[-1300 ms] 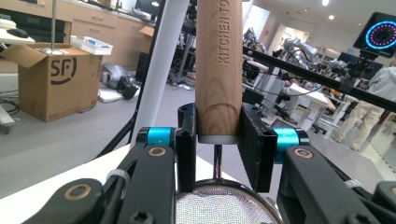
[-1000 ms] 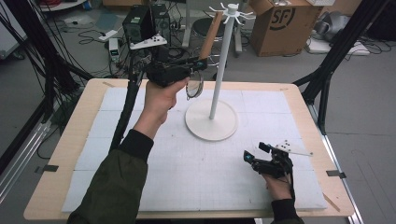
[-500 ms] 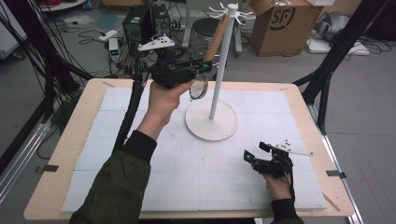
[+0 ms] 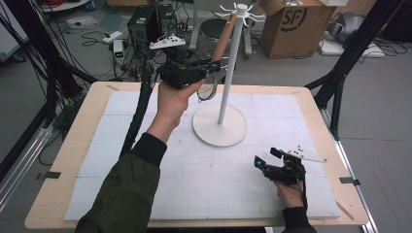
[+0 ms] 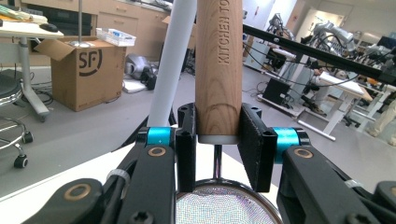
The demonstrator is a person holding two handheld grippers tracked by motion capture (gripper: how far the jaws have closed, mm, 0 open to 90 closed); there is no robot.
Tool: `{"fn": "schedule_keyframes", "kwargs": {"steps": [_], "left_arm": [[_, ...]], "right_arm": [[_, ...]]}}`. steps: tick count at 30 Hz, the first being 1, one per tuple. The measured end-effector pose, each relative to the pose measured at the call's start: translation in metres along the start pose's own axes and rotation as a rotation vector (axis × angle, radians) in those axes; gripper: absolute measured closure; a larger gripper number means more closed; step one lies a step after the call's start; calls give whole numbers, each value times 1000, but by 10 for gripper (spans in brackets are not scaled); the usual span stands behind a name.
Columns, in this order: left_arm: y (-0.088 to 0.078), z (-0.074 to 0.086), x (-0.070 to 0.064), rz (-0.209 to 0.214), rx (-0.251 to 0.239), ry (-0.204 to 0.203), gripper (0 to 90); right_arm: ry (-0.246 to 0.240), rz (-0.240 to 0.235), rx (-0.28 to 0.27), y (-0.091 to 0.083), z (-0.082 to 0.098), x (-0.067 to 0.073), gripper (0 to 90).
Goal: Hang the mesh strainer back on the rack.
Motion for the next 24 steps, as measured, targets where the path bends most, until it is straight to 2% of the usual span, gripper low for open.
{"fn": "schedule_keyframes", "kwargs": {"steps": [6,8,13,24], "left_arm": [[3,3,6,2,8,-17,697],[4,5,6,7,-4,-22,696],[5,14,14,29,-36,-74,696],[4,13,15,35,-43,-80,696]], "right_arm": [[-10,8,-2,0,0,-1,138],[-7,9,-2,-1,1,-1,138],[-8,14,-1,-2,1,-1,138],[-11,19,2,-4,2,-1,138]]}}
Point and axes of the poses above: each handheld gripper's, and its own axes: y roughly forward along the jaws, z roughly out of its underside, x roughly to its left, the point moved 6 cm from there along y, roughly forward along the jaws, and after that the axes turned 3 degrees about x, right-handed, at the moved point
